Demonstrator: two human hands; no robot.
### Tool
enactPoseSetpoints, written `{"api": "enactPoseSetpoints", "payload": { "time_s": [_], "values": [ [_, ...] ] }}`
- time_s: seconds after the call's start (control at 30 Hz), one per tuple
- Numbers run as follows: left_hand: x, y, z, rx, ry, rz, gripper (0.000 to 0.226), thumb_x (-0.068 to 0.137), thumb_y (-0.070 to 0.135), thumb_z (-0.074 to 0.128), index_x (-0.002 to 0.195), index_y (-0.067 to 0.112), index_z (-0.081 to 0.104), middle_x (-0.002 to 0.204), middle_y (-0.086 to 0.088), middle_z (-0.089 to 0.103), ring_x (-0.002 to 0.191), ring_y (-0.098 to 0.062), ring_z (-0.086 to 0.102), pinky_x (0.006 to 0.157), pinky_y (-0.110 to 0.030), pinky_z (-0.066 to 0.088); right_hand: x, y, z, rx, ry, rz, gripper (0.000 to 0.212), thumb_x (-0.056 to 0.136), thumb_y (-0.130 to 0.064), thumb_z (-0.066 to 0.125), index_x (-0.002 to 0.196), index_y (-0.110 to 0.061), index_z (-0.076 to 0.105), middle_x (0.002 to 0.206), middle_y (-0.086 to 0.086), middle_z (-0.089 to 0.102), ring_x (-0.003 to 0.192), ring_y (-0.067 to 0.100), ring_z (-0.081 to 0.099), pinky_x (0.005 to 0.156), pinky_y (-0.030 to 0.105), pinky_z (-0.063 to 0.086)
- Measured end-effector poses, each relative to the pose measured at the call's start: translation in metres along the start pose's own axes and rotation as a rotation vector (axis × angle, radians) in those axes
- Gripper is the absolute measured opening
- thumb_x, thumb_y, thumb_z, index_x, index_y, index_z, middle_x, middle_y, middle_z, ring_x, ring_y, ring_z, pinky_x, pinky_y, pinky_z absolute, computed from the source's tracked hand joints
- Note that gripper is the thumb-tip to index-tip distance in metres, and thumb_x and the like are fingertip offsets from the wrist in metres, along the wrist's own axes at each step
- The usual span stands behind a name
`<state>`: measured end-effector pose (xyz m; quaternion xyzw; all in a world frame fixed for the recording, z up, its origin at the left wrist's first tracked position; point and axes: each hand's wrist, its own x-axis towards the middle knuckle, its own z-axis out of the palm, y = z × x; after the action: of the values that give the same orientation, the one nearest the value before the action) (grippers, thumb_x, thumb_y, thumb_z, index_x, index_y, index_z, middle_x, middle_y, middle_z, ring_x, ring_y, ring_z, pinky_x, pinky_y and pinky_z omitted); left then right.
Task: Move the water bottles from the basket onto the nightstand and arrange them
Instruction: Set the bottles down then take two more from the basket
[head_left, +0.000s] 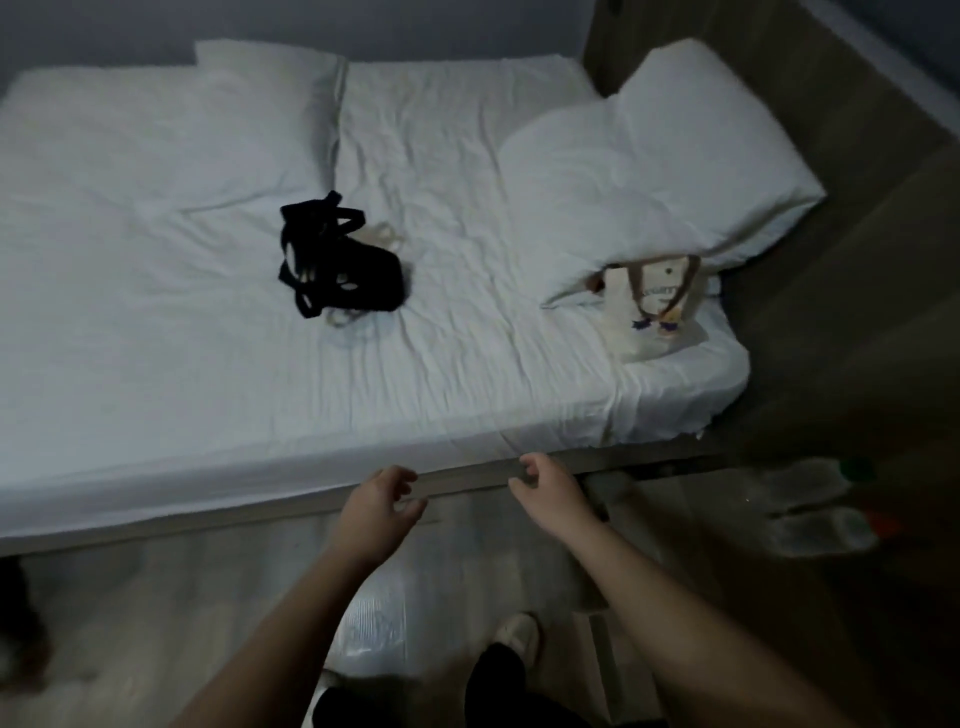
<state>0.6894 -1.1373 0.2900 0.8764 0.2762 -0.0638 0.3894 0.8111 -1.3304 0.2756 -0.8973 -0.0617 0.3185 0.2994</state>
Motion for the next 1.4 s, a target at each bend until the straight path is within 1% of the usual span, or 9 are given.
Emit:
{"api": "enactPoseSetpoints", "payload": {
  "time_s": [0.27, 0.5, 0.7, 0.83, 0.93, 1.07, 1.2, 1.3, 1.4],
  "values": [
    [-0.042, -0.142, -0.115, -0.075, 0.104, -0.079, 0.031, 0.081, 0.02, 0.068, 0.111, 0.012, 0.064, 0.103, -0.007, 0.066, 0.096, -0.019, 0.062, 0.08, -0.022, 0.041, -0.028, -0.121, 0.145, -0.104, -0.057, -0.101, 0.042, 0.089, -0.025, 0.06, 0.127, -0.009, 0.054, 0.128, 0.012, 0.058, 0.117, 0.025, 0.055, 0.093, 0.027, 0.042],
    [-0.091, -0.271, -0.211, -0.121, 0.244, -0.227, 0.031, 0.081, 0.021, 0.068, 0.11, 0.013, 0.065, 0.101, -0.005, 0.067, 0.092, -0.017, 0.06, 0.078, -0.023, 0.039, -0.062, -0.225, 0.273, -0.341, -0.222, -0.312, 0.043, 0.09, -0.028, 0.058, 0.129, -0.011, 0.052, 0.131, 0.009, 0.053, 0.12, 0.024, 0.051, 0.098, 0.027, 0.039],
    [-0.12, -0.344, -0.264, -0.164, 0.343, -0.316, 0.03, 0.082, 0.021, 0.068, 0.11, 0.013, 0.064, 0.101, -0.004, 0.065, 0.095, -0.02, 0.061, 0.083, -0.028, 0.045, -0.068, -0.304, 0.345, -0.482, -0.323, -0.475, 0.044, 0.091, -0.029, 0.056, 0.131, -0.012, 0.05, 0.135, 0.009, 0.051, 0.123, 0.024, 0.049, 0.103, 0.03, 0.039],
    [-0.128, -0.386, -0.296, -0.202, 0.442, -0.374, 0.029, 0.081, 0.02, 0.068, 0.11, 0.013, 0.064, 0.096, 0.0, 0.062, 0.087, -0.014, 0.056, 0.079, -0.024, 0.041, -0.066, -0.35, 0.39, -0.545, -0.386, -0.53, 0.045, 0.09, -0.029, 0.057, 0.131, -0.012, 0.048, 0.135, 0.01, 0.049, 0.122, 0.024, 0.05, 0.103, 0.032, 0.04],
    [-0.128, -0.418, -0.323, -0.221, 0.501, -0.413, 0.029, 0.081, 0.019, 0.068, 0.109, 0.013, 0.065, 0.098, -0.003, 0.064, 0.087, -0.014, 0.057, 0.082, -0.026, 0.044, -0.061, -0.382, 0.425, -0.571, -0.432, -0.565, 0.046, 0.09, -0.03, 0.056, 0.132, -0.011, 0.048, 0.135, 0.01, 0.048, 0.122, 0.024, 0.05, 0.104, 0.033, 0.04],
    [-0.118, -0.468, -0.361, -0.242, 0.514, -0.475, 0.03, 0.081, 0.019, 0.068, 0.11, 0.012, 0.064, 0.1, -0.006, 0.065, 0.091, -0.018, 0.059, 0.085, -0.029, 0.045, -0.049, -0.427, 0.473, -0.603, -0.464, -0.587, 0.045, 0.091, -0.028, 0.055, 0.132, -0.012, 0.048, 0.133, 0.009, 0.048, 0.119, 0.024, 0.052, 0.101, 0.027, 0.038],
    [-0.111, -0.528, -0.4, -0.254, 0.464, -0.581, 0.03, 0.082, 0.022, 0.068, 0.11, 0.013, 0.063, 0.101, -0.004, 0.064, 0.091, -0.017, 0.058, 0.082, -0.027, 0.044, -0.028, -0.472, 0.526, -0.661, -0.513, -0.569, 0.045, 0.091, -0.033, 0.054, 0.132, -0.015, 0.047, 0.134, 0.008, 0.048, 0.118, 0.024, 0.052, 0.102, 0.032, 0.04],
    [-0.113, -0.57, -0.437, -0.269, 0.439, -0.648, 0.028, 0.082, 0.024, 0.067, 0.109, 0.017, 0.063, 0.1, -0.001, 0.064, 0.086, -0.015, 0.058, 0.079, -0.027, 0.045, -0.022, -0.521, 0.567, -0.702, -0.555, -0.543, 0.047, 0.091, -0.032, 0.052, 0.134, -0.015, 0.045, 0.135, 0.008, 0.048, 0.121, 0.024, 0.051, 0.103, 0.034, 0.039],
    [-0.116, -0.611, -0.472, -0.308, 0.453, -0.709, 0.022, 0.078, 0.027, 0.066, 0.099, 0.022, 0.062, 0.089, 0.0, 0.066, 0.075, -0.016, 0.063, 0.076, -0.033, 0.053, -0.024, -0.576, 0.613, -0.753, -0.613, -0.582, 0.048, 0.09, -0.03, 0.054, 0.135, -0.014, 0.044, 0.133, 0.009, 0.048, 0.122, 0.025, 0.05, 0.102, 0.033, 0.038]
  ]
}}
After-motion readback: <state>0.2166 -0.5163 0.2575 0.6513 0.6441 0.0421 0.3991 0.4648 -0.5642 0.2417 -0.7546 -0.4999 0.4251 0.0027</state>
